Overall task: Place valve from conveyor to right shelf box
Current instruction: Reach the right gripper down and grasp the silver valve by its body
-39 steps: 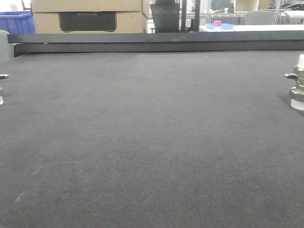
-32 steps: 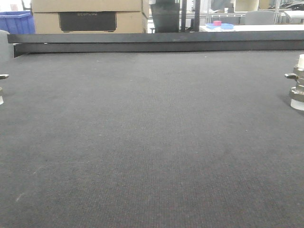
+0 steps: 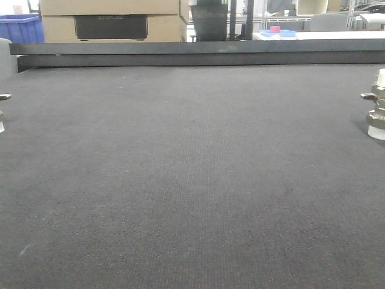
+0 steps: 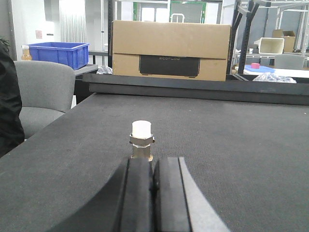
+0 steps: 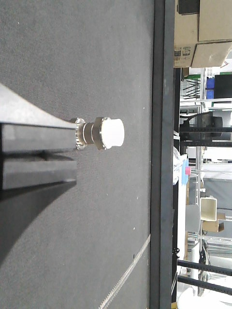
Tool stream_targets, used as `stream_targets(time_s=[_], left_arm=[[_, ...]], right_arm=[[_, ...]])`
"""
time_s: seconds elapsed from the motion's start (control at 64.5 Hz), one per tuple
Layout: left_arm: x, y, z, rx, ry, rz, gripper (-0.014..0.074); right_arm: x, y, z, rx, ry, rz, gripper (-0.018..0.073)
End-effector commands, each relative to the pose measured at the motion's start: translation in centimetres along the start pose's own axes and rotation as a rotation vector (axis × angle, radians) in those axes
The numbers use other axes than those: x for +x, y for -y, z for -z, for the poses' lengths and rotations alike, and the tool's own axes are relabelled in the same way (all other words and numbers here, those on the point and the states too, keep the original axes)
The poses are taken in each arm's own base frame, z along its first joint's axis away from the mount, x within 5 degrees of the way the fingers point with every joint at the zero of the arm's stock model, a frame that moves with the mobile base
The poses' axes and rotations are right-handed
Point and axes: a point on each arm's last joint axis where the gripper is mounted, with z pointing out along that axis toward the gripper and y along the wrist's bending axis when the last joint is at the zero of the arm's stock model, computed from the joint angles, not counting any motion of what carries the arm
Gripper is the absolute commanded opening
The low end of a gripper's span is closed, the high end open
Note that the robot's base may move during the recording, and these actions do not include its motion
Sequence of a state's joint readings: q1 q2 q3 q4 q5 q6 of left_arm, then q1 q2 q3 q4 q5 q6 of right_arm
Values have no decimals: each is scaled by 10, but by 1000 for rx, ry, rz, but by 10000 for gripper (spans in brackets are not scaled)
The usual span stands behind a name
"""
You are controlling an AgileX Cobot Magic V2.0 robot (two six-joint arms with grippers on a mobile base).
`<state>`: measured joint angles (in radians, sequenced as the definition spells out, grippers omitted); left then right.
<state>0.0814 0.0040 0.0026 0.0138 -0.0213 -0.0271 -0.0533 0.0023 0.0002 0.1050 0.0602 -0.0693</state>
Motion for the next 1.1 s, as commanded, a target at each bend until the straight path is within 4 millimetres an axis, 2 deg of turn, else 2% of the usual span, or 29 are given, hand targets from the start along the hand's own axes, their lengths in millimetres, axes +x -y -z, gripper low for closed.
stream_targets(time_s=[0.0,0.217,0.388,0.465,0.558,0.605,0.682,0.76,0.884,0.946,0.977,1.086], left_arm=[[-4,0,0,-2,36,1,-111],[-5,0,0,-2,48,9,-111],[-15,0,1,0,156,14,-111],[-33,0,4,0,172,9,-111],[-69,1,8,-1,177,-11,-105],[-85,1,9,-5,142,-23,-70],[-105,1,4,-10,37,-22,40],[-129,1,-4,-13,-48,-21,235],[-150,1,-23,-15,-134,-18,433],[-156,1,-36,-16,-203,-18,502],[-158,1,-43,-17,-245,-18,531],[-166,2,-63,-8,-368,-3,589]], right_arm=[[-4,0,0,4,49,-1,-162],[-9,1,1,8,99,-1,-162],[-18,1,2,15,201,-1,-162],[-37,0,6,9,215,-1,-162],[-72,-3,16,-7,217,0,-162],[-89,-4,23,-13,229,2,-152],[-111,-6,29,-23,193,4,-68],[-132,-7,28,-30,139,7,131],[-149,-8,12,-29,88,6,425],[-150,-8,-1,-27,40,5,552],[-149,-8,-8,-26,12,4,577],[-147,-7,-31,-23,-68,2,570]])
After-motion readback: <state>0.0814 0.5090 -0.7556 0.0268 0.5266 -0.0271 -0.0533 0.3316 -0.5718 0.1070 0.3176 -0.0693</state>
